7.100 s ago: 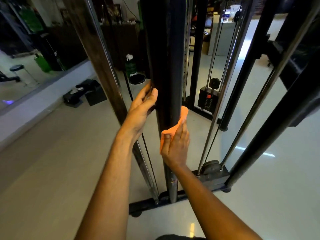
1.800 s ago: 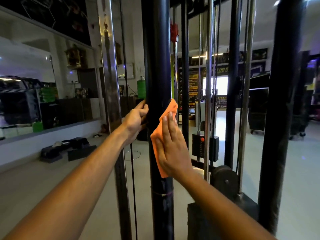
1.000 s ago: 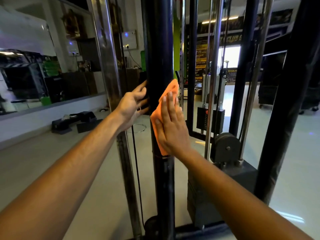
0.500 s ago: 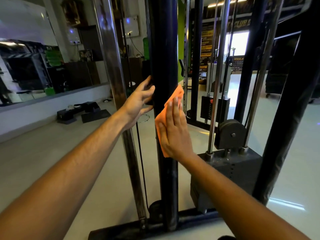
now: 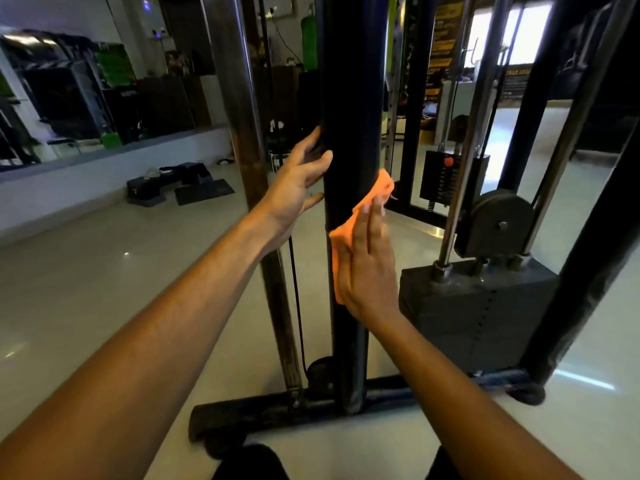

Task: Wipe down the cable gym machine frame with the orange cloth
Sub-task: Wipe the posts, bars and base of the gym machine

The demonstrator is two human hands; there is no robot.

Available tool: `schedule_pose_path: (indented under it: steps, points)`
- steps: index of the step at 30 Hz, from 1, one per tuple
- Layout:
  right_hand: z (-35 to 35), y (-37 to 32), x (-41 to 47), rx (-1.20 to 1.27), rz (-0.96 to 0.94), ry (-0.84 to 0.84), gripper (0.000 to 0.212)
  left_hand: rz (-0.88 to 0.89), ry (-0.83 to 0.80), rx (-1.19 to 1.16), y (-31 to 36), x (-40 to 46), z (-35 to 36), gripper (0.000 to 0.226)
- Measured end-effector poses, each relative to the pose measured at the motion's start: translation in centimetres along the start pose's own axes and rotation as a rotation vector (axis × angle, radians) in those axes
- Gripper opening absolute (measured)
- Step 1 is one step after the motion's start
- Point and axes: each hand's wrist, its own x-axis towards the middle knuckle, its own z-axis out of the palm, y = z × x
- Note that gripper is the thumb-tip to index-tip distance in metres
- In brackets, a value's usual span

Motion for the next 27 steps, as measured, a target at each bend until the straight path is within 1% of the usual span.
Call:
schedule_pose_path:
  steps: [3, 6, 8, 10, 12, 14, 16, 19, 21, 23, 27]
  points:
    - [-0.4, -1.2, 3.6, 0.04, 0.02, 0.076, 0.077, -0.01, -0.002, 0.004, -1.1, -0.5, 0.1, 0.064]
    - [0.1, -1.2, 3.4, 0.044, 0.029, 0.105, 0.076, 0.004, 0.005, 0.013, -2.2, -0.8, 0.2, 0.065]
    - [1.2, 0.0, 0.4, -0.001, 0.009, 0.066, 0.077, 0.013, 0.017, 0.023, -3.2, -1.1, 0.4, 0.061]
    - [2.6, 2.1, -4.2, -0.054, 0.015, -0.014, 0.082, 0.011, 0.023, 0.047, -5.1, -1.3, 0.7, 0.06]
    - [3.7, 4.0, -8.7, -0.055, 0.083, -0.095, 0.084, 0.0, 0.037, 0.065, -7.3, -1.6, 1.0, 0.06]
    - [4.1, 4.4, -10.8, -0.01, 0.158, -0.14, 0.078, -0.014, 0.047, 0.077, -9.3, -1.8, 1.2, 0.058]
    - [3.7, 4.0, -9.5, 0.025, 0.166, -0.122, 0.076, -0.033, 0.054, 0.074, -10.5, -1.9, 1.5, 0.054]
    - [2.2, 2.5, -4.2, 0.066, 0.073, -0.027, 0.078, -0.045, 0.042, 0.012, -11.4, -1.9, 1.0, 0.046]
    - [1.7, 1.6, -2.3, 0.059, 0.047, 0.04, 0.076, -0.05, 0.016, -0.018, -11.5, -2.1, 0.9, 0.047]
    - [2.4, 1.7, -3.5, 0.059, 0.068, 0.041, 0.077, -0.041, 0.013, -0.016, -11.4, -2.3, 1.2, 0.049]
    - [5.3, 4.7, -9.5, -0.018, 0.099, -0.064, 0.084, -0.022, 0.036, -0.029, -12.0, -2.4, 1.6, 0.048]
